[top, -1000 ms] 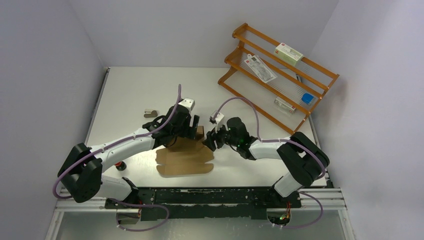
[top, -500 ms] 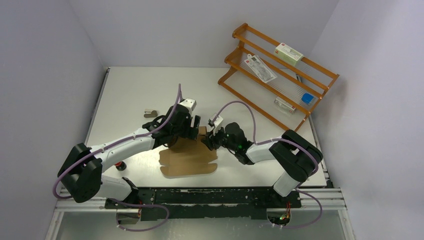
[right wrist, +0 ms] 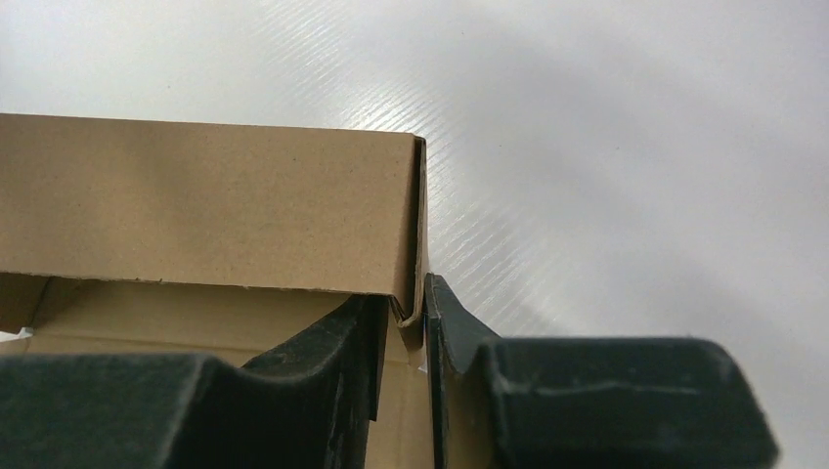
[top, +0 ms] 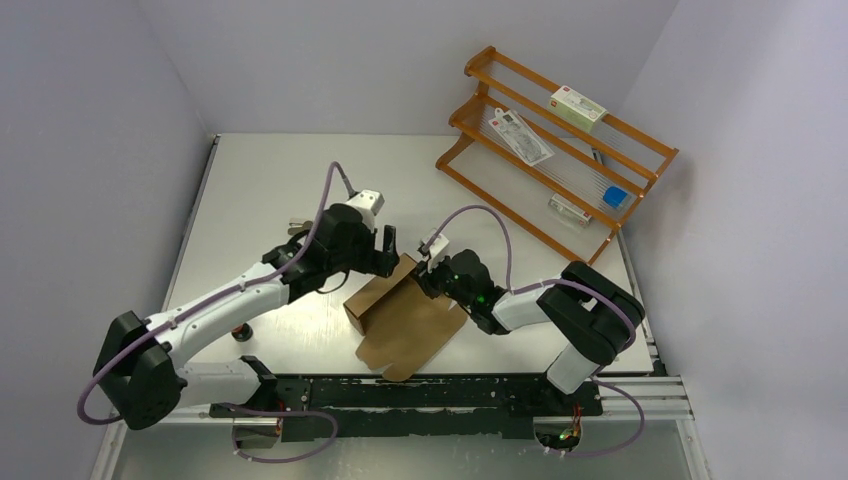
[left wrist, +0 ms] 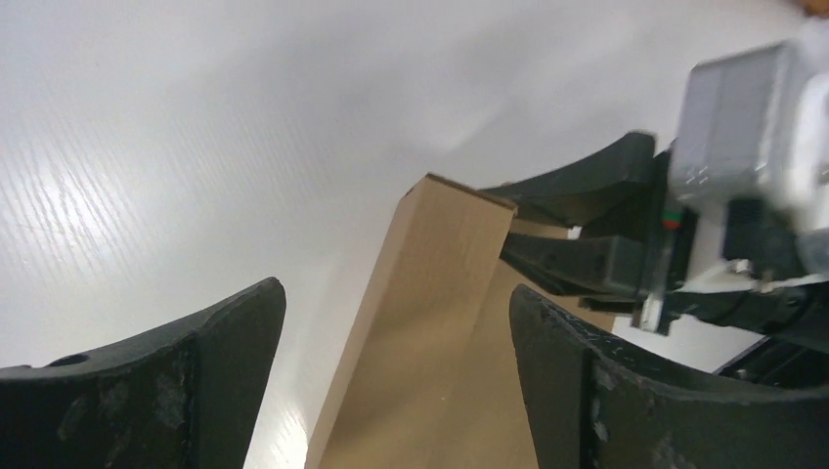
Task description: Fold the paper box
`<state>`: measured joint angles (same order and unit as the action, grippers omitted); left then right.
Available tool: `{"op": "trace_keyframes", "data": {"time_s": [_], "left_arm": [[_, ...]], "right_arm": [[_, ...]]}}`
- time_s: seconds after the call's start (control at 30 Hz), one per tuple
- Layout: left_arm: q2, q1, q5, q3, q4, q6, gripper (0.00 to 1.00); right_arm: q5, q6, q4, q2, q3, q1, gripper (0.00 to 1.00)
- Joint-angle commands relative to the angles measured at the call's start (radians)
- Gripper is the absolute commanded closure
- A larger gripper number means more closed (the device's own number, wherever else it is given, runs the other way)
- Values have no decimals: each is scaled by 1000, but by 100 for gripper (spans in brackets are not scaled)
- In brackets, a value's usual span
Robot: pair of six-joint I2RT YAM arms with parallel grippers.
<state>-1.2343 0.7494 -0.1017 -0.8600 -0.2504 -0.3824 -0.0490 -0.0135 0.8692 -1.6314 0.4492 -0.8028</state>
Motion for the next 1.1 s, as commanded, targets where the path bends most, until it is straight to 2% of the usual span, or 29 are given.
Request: {"op": "trace_keyframes", "data": {"time_s": [0.0,0.47,0.67,1.07], "left_arm": [[7,-42,54,-79,-56,-1,10],[-193,-66,299,-33,99,-65,10],[-195,-65,377,1,156,-99,11],[-164,-65,461,69,227,-150,20]], "right_arm": [[-19,-28,16,16,6,-5,76],[25,-5,49,-5,15,-20,81],[101,9,56,-6,22,-25,82],[313,75,95,-29,31,-64,84]]}}
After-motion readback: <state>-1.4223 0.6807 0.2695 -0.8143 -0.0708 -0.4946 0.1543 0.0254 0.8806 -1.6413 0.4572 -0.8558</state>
